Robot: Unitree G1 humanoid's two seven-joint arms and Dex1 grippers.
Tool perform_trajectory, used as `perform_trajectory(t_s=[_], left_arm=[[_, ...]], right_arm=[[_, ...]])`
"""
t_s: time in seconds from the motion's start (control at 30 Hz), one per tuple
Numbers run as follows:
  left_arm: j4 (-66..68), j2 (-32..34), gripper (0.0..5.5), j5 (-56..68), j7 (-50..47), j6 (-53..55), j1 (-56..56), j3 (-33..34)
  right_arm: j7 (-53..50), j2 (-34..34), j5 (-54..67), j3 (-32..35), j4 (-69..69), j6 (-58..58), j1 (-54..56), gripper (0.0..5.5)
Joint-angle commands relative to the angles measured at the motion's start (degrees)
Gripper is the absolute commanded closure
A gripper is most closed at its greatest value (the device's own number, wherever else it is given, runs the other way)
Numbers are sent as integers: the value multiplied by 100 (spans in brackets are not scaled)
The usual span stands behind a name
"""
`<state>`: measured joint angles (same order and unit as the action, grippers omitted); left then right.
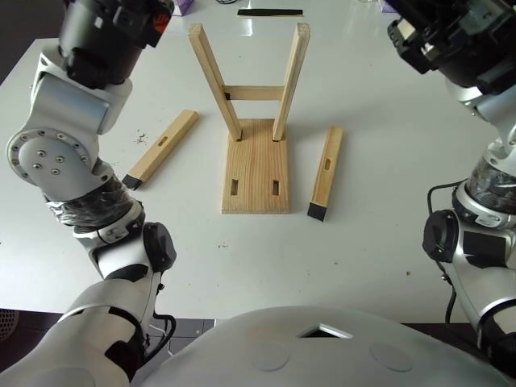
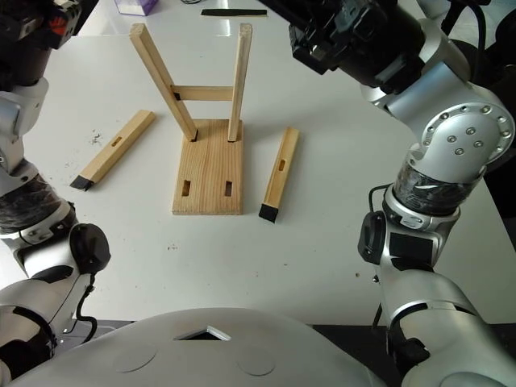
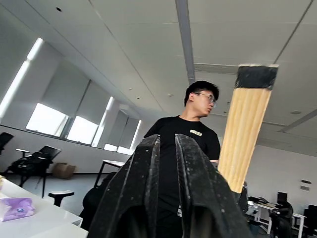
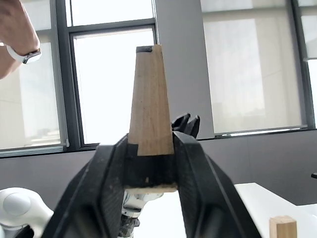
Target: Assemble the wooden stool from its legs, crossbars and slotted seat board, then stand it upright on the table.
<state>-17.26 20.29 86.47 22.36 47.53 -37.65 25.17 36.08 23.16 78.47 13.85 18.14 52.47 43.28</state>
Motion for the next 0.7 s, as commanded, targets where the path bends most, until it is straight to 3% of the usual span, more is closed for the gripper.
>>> perform_trajectory(t_s=[0.03, 0.33, 0.7], left_arm=[[-2, 251, 419, 492, -71, 184, 37, -197], [-25, 577, 281, 760, -60, 284, 34, -629], [-252, 871, 279, 701, 316, 279, 144, -839]], right_arm=[[100, 177, 181, -95, 94, 115, -17, 417], [134, 332, 376, -59, -274, 168, -8, 417], [1295, 957, -633, -596, -500, 258, -537, 417]])
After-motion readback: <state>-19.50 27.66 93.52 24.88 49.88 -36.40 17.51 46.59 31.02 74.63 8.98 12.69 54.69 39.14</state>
